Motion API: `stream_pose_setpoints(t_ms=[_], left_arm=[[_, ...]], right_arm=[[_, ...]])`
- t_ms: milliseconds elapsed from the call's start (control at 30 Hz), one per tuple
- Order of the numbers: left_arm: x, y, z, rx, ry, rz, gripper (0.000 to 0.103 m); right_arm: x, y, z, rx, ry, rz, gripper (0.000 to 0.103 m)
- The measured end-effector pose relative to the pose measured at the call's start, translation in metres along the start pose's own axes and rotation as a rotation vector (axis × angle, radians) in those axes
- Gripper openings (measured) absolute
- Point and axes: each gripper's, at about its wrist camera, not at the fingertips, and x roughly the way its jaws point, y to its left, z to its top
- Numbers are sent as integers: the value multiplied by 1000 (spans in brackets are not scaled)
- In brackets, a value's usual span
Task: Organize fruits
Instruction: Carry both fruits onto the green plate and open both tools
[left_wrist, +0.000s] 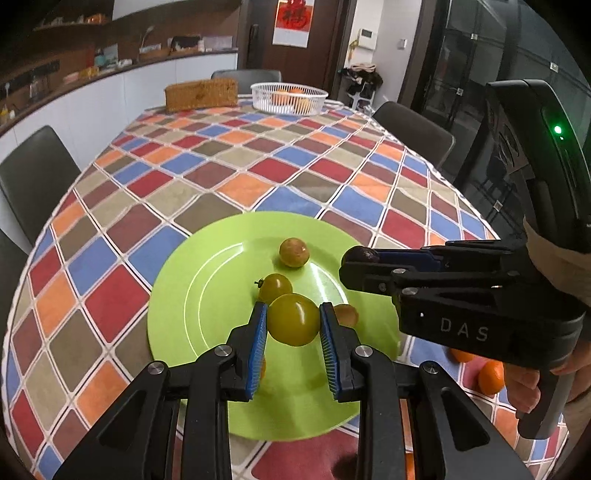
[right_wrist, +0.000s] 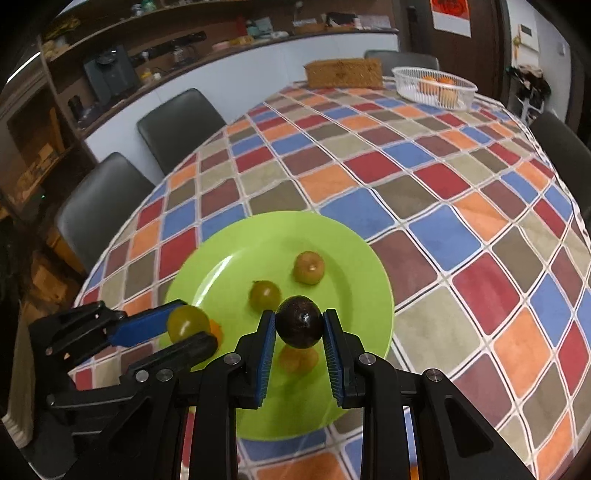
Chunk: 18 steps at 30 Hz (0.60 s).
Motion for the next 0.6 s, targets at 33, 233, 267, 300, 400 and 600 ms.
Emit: stream_pose_setpoints(t_ms=[33,233,267,300,400,600], left_arm=[[4,1,0,-3,7,4,28],[8,6,-1,-13,24,11,29],[8,5,-1,-13,24,11,31],[7,5,0,-13,23,13,33],[0,3,0,-6,15,27,35],[-31,-5,1,5,-22,58,39]], right_arm=[[4,-2,1,10,9,-1,27],[16,-8,2,39,42,-5,27],[16,-8,2,38,42,-6,27],[16,-8,1,35,47,-9,27],[12,-7,0,30,46,-20,34],[-18,-1,-5,-8,1,-44,34]])
